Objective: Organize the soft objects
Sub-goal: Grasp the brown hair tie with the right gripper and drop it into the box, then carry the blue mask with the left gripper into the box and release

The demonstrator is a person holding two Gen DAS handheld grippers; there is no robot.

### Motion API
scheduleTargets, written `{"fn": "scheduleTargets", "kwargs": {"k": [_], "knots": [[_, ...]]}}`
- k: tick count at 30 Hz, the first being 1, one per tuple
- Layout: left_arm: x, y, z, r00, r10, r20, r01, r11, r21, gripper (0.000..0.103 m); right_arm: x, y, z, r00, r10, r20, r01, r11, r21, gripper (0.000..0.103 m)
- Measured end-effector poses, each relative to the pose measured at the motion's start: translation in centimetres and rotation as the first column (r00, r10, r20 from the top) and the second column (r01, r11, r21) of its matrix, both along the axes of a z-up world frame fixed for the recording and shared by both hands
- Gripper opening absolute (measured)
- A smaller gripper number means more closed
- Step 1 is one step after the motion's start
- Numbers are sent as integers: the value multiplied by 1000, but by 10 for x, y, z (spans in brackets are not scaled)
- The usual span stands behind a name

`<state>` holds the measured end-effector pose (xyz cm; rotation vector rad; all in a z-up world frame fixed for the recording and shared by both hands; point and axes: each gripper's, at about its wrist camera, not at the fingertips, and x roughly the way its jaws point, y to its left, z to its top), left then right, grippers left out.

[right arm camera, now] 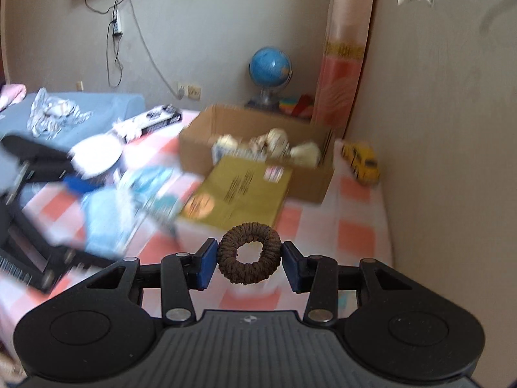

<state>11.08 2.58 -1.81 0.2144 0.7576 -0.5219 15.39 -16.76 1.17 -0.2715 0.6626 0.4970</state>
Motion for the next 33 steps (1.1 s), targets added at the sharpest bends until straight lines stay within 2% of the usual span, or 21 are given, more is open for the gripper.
{"fn": "scheduleTargets", "kwargs": {"k": [8,17,18,19,20,22,23,27,33], "knots": [[5,14,0,999,39,3,-39,999,-12,74,84,17,16,999,-16,49,16,1000,-7,49],[16,24,-3,997,71,-12,-71,997,-16,74,156,40,9,999,-21,43,23,999,-28,49],[17,24,-3,997,71,-12,-71,997,-17,74,161,42,7,999,-22,40,24,999,-34,51],[17,24,-2,997,71,-10,-71,997,-17,74,163,42,4,999,-24,38,25,999,-38,59],[18,24,-3,997,71,-10,-71,997,-17,74,165,42,2,999,-23,34,24,999,-39,75],[20,24,-3,997,72,-10,-72,997,-19,74,164,41,-2,999,-27,41,28,999,-29,95],[21,24,-3,997,73,-12,-73,997,-19,74,162,40,-2,998,-30,46,31,999,-21,102],[23,23,-5,997,69,-21,-69,998,-15,74,151,34,-4,999,-43,20,43,999,-4,103],[23,22,-4,997,79,-25,-80,997,-21,74,118,25,-9,995,-72,-65,73,997,5,103]]}}
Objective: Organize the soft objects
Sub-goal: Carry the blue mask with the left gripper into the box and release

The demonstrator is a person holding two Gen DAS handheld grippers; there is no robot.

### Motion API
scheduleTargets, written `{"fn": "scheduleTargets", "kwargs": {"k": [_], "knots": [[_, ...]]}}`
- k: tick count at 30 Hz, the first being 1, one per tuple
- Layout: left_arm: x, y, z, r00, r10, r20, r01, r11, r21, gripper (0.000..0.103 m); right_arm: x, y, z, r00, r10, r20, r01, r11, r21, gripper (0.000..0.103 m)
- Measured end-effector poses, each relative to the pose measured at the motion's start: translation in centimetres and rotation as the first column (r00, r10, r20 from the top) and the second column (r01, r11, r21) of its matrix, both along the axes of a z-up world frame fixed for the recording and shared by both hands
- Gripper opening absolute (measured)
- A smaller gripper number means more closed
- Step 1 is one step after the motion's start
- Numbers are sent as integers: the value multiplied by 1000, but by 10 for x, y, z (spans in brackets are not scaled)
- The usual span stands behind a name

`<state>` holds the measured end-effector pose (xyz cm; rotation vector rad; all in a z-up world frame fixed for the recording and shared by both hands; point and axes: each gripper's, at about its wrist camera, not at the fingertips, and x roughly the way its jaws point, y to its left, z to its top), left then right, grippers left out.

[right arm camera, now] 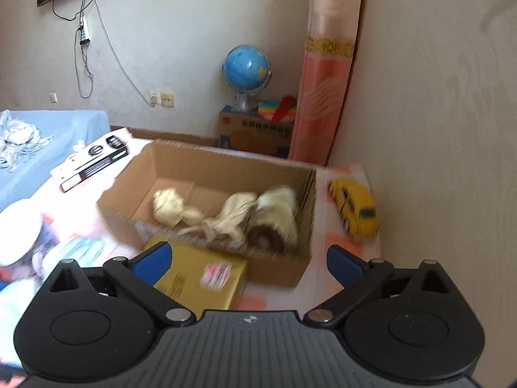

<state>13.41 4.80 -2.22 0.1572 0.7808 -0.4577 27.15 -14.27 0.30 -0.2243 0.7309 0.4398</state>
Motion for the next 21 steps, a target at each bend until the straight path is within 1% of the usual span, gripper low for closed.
{"fn": "scheduleTargets", "kwargs": {"k": [4,9,12,16,21], "knots": [[3,0,5,1000,11,4,-11,1000,0,74,-30,-7,-4,999,-29,-25,29,1000,0,103],[13,-1,17,999,35,26,-35,999,9,74,-71,-15,-5,999,-45,-19,45,999,-4,103],[26,-1,27,997,57,48,-58,998,13,74,-91,-18,-9,998,-58,-21,58,998,-12,103],[53,-4,41,993,86,80,-88,996,18,74,-114,-20,-16,998,-64,-19,63,998,-15,103],[104,-8,50,986,135,103,-139,990,34,74,-131,-22,-17,997,-73,-8,72,997,-8,103]]}}
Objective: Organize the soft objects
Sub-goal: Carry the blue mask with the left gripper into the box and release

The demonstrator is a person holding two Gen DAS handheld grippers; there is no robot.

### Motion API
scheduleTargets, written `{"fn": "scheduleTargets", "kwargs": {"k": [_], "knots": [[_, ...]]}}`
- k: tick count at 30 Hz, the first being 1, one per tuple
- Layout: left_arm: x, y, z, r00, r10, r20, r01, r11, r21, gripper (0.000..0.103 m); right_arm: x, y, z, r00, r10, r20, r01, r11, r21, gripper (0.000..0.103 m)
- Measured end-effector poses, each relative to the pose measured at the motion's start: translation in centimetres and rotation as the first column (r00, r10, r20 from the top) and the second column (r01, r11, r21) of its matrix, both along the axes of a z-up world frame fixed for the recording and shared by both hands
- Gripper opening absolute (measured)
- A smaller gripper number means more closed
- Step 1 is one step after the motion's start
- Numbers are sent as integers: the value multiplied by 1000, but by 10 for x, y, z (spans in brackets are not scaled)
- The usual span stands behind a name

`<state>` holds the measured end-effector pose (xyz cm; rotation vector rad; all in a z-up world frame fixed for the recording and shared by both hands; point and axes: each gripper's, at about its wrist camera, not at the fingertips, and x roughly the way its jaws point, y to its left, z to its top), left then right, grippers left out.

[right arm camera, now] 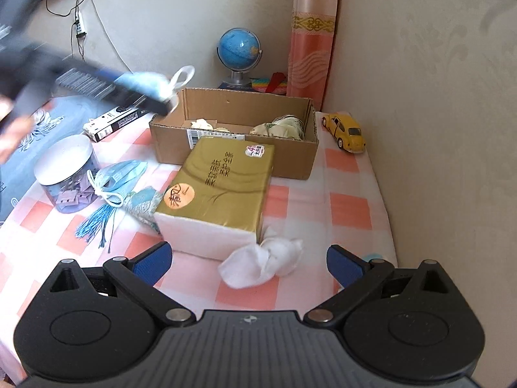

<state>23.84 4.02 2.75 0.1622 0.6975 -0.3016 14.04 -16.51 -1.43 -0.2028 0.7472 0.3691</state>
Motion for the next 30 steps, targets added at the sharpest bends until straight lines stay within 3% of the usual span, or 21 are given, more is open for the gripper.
{"fn": "scheduleTargets", "kwargs": {"k": [9,13,17,23,30], "knots": [[95,3,-14,993,107,-47,-106,994,18,75,-3,-15,4,999,-45,7,45,999,29,103],[117,5,-28,984,160,-75,-159,987,23,84,-3,-21,6,998,-61,8,61,998,34,103],[114,8,-30,983,159,-93,-159,987,-1,87,-5,-23,8,998,-64,17,63,997,39,103],[93,5,-16,987,144,-66,-143,990,19,91,-11,-21,12,998,-55,29,54,997,50,103],[52,9,9,993,112,-44,-114,992,-46,92,-25,-16,16,998,-38,44,35,998,57,103]]}}
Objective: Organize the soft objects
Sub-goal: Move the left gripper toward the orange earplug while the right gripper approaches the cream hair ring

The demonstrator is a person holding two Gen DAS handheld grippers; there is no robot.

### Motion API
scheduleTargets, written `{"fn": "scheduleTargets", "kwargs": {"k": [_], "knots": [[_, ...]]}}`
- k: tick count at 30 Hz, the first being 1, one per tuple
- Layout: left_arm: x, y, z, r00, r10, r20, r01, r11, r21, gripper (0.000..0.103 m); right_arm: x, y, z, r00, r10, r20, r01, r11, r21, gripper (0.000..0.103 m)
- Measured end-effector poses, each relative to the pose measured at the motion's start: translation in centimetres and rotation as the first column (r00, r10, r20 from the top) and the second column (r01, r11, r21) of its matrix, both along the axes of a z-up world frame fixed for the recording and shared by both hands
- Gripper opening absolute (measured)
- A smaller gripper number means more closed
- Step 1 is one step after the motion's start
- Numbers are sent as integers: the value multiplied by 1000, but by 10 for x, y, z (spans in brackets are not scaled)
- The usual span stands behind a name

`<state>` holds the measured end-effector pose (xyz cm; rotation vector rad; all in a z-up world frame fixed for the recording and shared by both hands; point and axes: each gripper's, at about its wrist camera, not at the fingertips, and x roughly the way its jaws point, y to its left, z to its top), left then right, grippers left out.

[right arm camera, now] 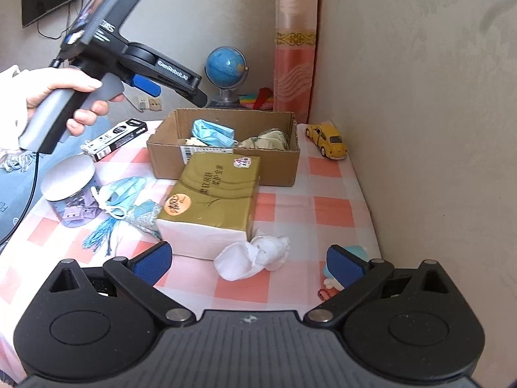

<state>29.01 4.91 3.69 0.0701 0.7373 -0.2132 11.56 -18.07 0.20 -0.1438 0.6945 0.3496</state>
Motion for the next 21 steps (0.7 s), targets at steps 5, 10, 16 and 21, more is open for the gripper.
{"fn": "scheduleTargets", "kwargs": {"k": [5,10,16,21], "knots": [[-36,3,14,1000,-25,8,25,999,-41,92,-13,2,4,1000,10,17,-10,1000,5,103],[-79,0,21,999,-42,34,43,998,-50,93,-24,2,4,999,18,31,-18,1000,8,103],[-133,-12,11,996,-66,64,69,996,-52,96,-31,0,-8,999,29,26,-28,999,-23,103],[-168,-19,-14,996,-67,60,70,997,-46,97,-34,-4,-23,999,35,-8,-35,999,-21,103]]}}
